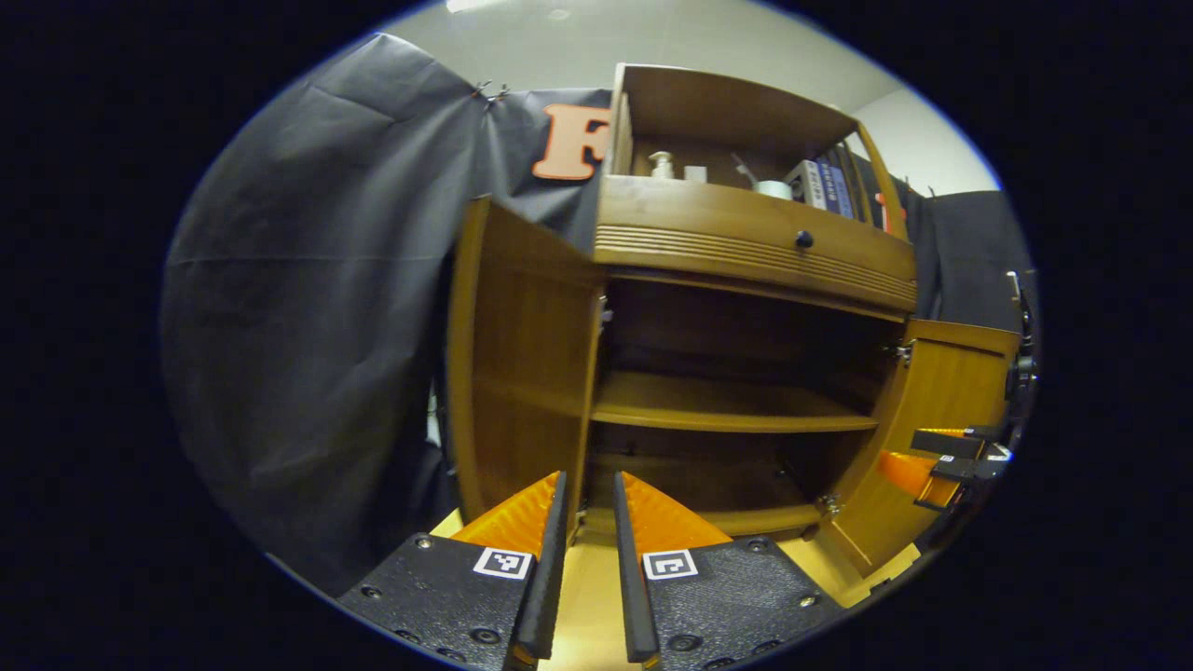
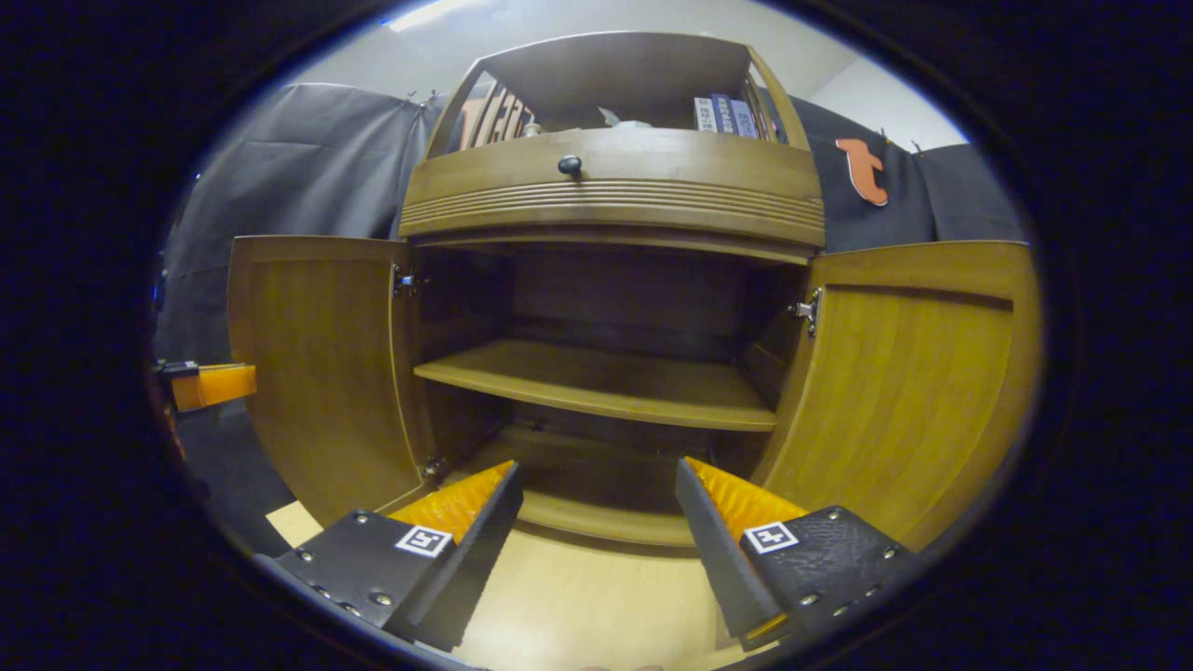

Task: Open the right door of the double-door shoe cabinet with the right hand, and open the left door with the left hand.

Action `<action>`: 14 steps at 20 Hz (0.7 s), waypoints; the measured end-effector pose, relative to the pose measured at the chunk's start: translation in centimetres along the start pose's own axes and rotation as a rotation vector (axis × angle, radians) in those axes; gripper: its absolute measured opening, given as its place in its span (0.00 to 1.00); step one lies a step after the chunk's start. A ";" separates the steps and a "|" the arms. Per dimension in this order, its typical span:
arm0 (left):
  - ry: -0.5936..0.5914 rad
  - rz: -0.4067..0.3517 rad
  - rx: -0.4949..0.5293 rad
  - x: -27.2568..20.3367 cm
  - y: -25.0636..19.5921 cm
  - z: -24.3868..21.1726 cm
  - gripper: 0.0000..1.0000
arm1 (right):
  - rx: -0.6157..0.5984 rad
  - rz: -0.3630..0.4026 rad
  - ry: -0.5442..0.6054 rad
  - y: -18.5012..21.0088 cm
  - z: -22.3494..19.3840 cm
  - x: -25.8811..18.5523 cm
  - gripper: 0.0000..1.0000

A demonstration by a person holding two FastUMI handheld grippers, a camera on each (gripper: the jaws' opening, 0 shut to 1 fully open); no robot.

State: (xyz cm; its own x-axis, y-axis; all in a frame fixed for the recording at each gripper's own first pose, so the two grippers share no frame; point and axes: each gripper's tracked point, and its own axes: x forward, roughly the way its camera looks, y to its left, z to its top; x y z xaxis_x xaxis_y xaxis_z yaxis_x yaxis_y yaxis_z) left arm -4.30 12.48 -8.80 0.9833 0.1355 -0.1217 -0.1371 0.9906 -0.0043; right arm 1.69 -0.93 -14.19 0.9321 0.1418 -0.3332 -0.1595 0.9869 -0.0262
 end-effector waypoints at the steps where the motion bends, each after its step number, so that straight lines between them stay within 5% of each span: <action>1: -0.009 -0.027 0.014 0.4 -1.3 0.6 0.30 | -0.005 -0.007 -0.014 -0.2 0.6 -0.3 0.99; 10: -0.117 -0.243 0.059 2.5 -13.8 7.6 0.30 | -0.015 -0.068 -0.160 -1.9 7.6 -3.2 0.98; 14: -0.179 -0.297 0.049 2.3 -17.1 9.6 0.62 | -0.004 -0.105 -0.203 -2.8 9.7 -4.3 0.97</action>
State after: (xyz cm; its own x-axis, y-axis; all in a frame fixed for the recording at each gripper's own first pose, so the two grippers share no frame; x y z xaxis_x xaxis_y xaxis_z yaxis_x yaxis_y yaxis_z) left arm 1.43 -3.95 0.53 0.9854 -0.1615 0.0540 0.1597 0.9865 0.0352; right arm 1.30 -3.58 -3.54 0.9899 0.0510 -0.1320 -0.0586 0.9968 -0.0546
